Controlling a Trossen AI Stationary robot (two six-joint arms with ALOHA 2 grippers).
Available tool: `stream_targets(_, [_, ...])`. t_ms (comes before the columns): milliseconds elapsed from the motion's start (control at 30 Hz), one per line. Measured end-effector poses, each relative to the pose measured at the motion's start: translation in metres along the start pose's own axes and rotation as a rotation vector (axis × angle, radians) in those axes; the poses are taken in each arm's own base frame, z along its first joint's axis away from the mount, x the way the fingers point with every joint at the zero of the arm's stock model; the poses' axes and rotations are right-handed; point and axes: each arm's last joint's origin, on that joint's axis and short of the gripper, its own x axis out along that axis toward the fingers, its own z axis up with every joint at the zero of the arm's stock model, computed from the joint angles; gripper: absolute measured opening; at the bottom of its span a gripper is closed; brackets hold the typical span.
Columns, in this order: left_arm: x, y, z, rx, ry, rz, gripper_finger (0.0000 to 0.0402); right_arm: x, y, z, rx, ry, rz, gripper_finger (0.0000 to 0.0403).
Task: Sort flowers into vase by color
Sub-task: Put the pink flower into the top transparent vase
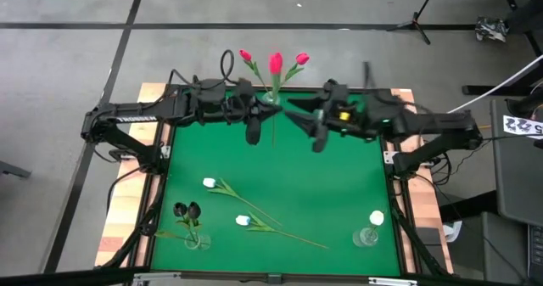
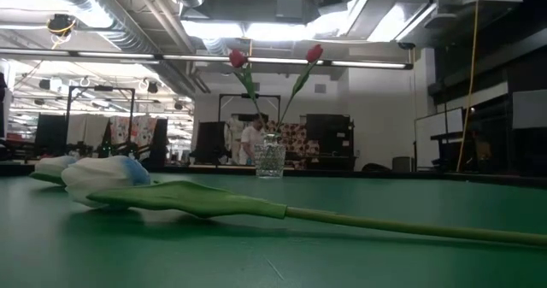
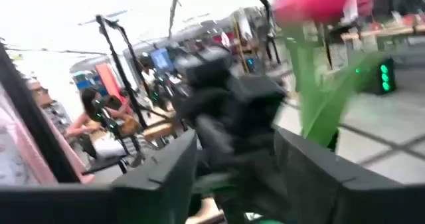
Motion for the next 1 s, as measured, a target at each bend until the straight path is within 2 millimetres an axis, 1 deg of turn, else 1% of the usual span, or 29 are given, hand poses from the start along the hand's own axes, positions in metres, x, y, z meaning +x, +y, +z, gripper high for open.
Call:
stream_targets(133, [0.001, 0.012, 0.004, 0.025, -0.024, 0.069, 0.0002, -0.019, 0.000, 0.020, -0.025, -0.044, 0.049, 0.0226])
stream_targets(267, [0.001, 0.021, 0.006, 0.110, -0.041, 0.160, 0.0001, -0.044, -0.001, 0.041, -0.014, -0.093, 0.092, 0.0229])
stream_targets(333, [0.003, 0.026, 0.003, 0.155, -0.070, 0.222, 0.0001, -0.056, -0.002, 0.048, -0.012, -0.099, 0.109, 0.0229])
stream_targets(400, [0.008, 0.033, -0.007, 0.167, -0.098, 0.262, 0.0001, -0.064, -0.003, 0.053, -0.013, -0.097, 0.117, 0.0229])
stream_targets(500, [0.014, 0.045, -0.028, 0.159, -0.172, 0.273, 0.0001, -0.073, -0.005, 0.057, -0.016, -0.086, 0.115, 0.0229])
stream_targets(567, [0.016, 0.056, -0.045, 0.212, -0.219, 0.290, 0.0001, -0.078, -0.006, 0.058, -0.018, -0.076, 0.112, 0.0230])
stream_targets(667, [0.014, 0.073, -0.070, 0.335, -0.278, 0.332, 0.0001, -0.078, -0.007, 0.056, -0.025, -0.053, 0.106, 0.0230])
stream_targets(733, [0.011, 0.086, -0.077, 0.382, -0.335, 0.370, 0.0000, -0.077, -0.008, 0.053, -0.032, -0.027, 0.099, 0.0230])
stream_targets(800, [0.012, 0.103, -0.082, 0.366, -0.363, 0.416, 0.0000, -0.077, -0.008, 0.051, -0.036, -0.012, 0.094, 0.0230])
stream_targets(900, [0.028, 0.129, -0.097, 0.337, -0.332, 0.471, 0.0000, -0.077, -0.008, 0.051, -0.037, -0.007, 0.089, 0.0230])
stream_targets(1000, [0.045, 0.142, -0.108, 0.338, -0.312, 0.483, 0.0000, -0.076, -0.008, 0.049, -0.039, 0.000, 0.090, 0.0230])
